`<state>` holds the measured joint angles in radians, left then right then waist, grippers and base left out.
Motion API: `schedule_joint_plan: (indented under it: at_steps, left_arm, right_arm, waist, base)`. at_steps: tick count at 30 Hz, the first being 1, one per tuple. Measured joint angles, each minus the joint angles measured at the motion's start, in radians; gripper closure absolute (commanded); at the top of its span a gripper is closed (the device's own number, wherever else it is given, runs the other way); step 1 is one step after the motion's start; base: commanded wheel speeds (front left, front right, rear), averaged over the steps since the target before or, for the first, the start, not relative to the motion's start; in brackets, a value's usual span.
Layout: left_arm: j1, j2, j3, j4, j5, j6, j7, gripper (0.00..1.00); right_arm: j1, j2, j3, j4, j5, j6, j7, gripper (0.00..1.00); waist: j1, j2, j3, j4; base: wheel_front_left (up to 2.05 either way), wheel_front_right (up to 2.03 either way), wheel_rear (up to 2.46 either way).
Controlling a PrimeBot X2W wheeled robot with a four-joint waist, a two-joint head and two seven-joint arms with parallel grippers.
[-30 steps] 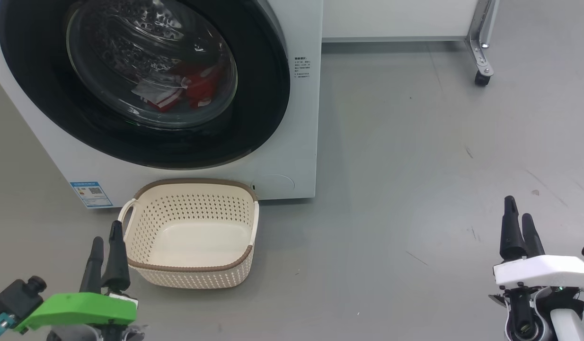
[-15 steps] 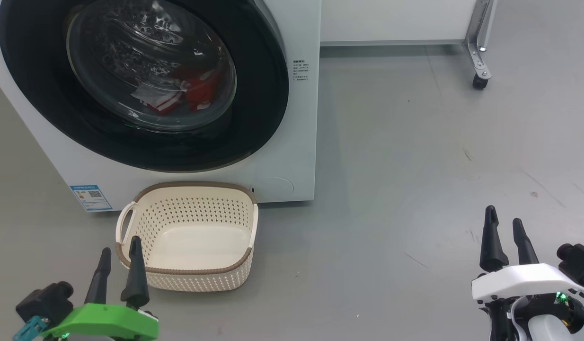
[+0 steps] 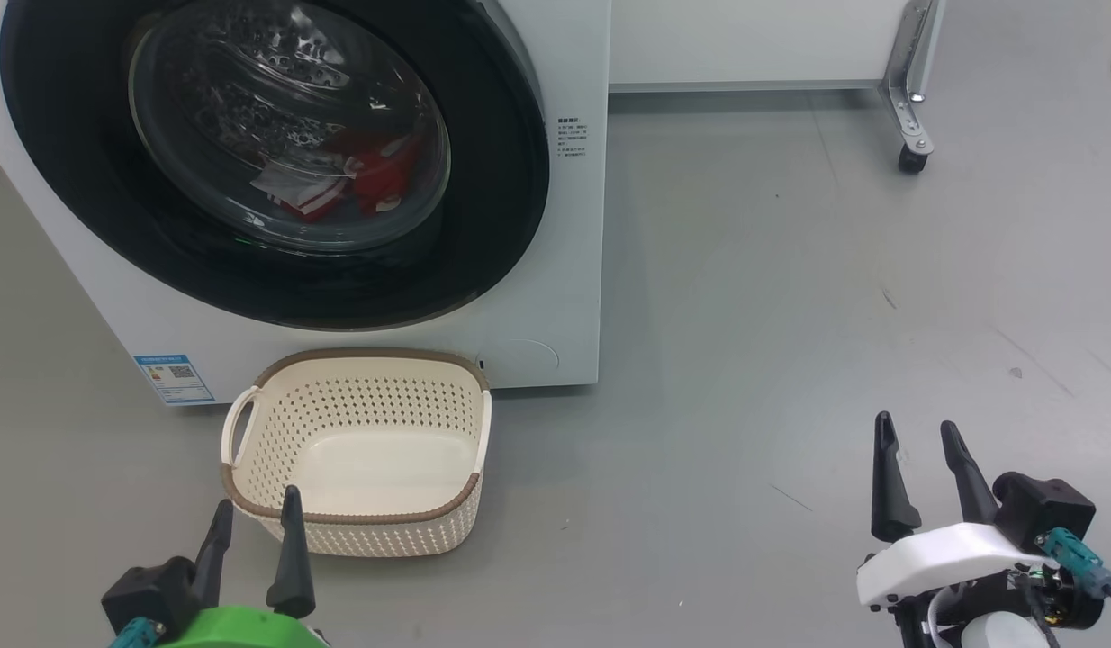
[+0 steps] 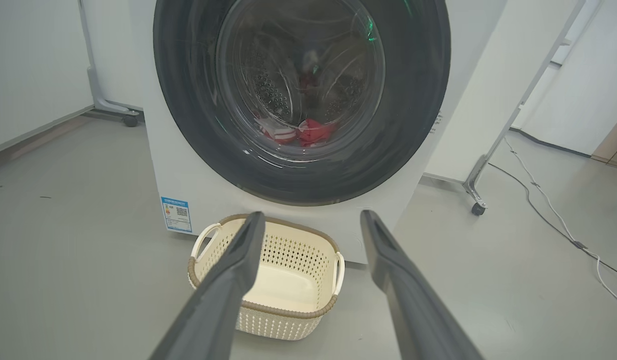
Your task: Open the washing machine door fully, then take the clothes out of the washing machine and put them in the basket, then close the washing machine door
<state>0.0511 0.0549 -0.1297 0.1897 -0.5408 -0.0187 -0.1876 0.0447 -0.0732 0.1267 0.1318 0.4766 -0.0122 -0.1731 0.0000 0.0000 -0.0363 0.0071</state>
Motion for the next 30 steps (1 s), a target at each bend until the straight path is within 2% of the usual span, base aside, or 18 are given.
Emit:
schedule_joint_plan:
  at_steps: [6, 17, 21, 30]
  left_arm:
    - [0.016, 0.000, -0.011, 0.025, 0.084, 0.026, -0.014, 0.00]
    - [0.017, 0.000, -0.038, 0.065, 0.228, 0.063, -0.046, 0.00]
    - [0.017, 0.000, -0.043, 0.074, 0.269, 0.072, -0.062, 0.00]
    - [0.017, -0.001, -0.041, 0.093, 0.271, 0.077, -0.062, 0.00]
  right_arm:
    - [0.005, -0.014, 0.043, 0.014, -0.097, -0.001, 0.000, 0.00]
    - [0.005, -0.010, 0.076, 0.018, -0.221, -0.035, -0.038, 0.00]
    - [0.005, -0.005, 0.079, 0.018, -0.246, -0.043, -0.052, 0.00]
    - [0.005, 0.003, 0.077, 0.030, -0.239, -0.045, -0.053, 0.00]
  waist:
    - [0.0000, 0.0000, -0.001, 0.002]
    - [0.0000, 0.0000, -0.001, 0.005]
    - [0.0000, 0.0000, -0.002, 0.005]
    - [0.0000, 0.0000, -0.001, 0.003]
  base:
    - [0.00, 0.00, 0.00]
    - [0.00, 0.00, 0.00]
    - [0.00, 0.00, 0.00]
    - [0.00, 0.00, 0.00]
